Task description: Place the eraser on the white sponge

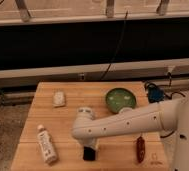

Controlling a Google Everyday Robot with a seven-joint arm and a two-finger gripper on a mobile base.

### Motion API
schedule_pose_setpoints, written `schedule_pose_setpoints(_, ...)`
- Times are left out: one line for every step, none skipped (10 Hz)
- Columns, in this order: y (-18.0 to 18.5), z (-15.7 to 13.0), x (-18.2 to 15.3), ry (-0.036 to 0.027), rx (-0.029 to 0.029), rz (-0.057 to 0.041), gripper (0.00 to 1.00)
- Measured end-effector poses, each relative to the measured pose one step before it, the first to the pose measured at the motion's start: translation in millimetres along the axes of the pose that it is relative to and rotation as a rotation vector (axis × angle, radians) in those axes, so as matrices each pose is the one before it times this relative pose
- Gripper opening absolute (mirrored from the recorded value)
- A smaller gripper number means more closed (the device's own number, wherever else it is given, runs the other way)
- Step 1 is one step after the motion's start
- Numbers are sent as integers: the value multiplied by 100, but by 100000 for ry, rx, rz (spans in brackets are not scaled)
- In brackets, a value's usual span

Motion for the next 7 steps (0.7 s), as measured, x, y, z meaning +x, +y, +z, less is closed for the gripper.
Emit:
schedule_pose_setpoints(-49,53,43,-122,-23,194,31)
schedule_pose_setpoints(-184,7,282,100,406,369,21)
schedule_pose_setpoints(-408,-448,773,702,935,7,10)
schedule_pose_setpoints(-388,-941,754,488,944,270,2)
schedule_pose_setpoints(-139,-817,623,351,150,448,0)
schedule_pose_setpoints(-255,-552,276,161,173,345,0)
schedule_pose_setpoints(-202,-41,45,217,93,-74,0)
